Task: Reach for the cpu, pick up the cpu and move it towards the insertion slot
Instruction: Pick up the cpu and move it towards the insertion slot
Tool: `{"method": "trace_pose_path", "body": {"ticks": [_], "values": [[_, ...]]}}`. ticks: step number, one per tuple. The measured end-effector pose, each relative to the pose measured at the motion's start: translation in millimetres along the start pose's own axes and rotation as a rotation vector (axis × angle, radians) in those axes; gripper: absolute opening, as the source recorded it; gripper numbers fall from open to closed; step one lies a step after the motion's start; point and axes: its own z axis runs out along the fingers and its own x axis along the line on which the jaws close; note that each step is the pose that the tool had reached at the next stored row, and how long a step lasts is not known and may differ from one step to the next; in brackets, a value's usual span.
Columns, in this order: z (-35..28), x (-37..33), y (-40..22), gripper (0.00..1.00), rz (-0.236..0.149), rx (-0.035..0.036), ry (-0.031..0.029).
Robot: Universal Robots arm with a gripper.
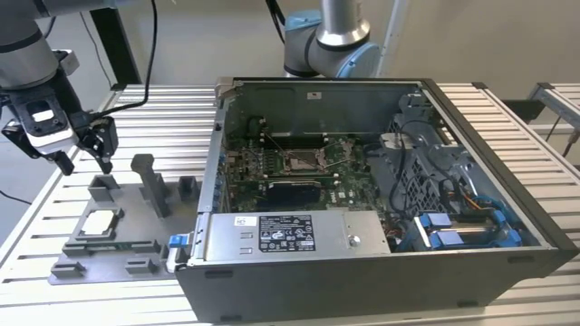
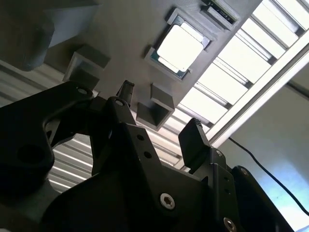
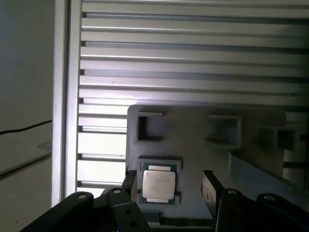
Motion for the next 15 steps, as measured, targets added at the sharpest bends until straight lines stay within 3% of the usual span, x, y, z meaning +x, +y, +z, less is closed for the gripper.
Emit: {"method": "trace_pose_path", "body": {"ticks": [15], "values": [[12.6, 0.0, -0.5, 1.0, 0.0, 0.0, -0.0001]]}}
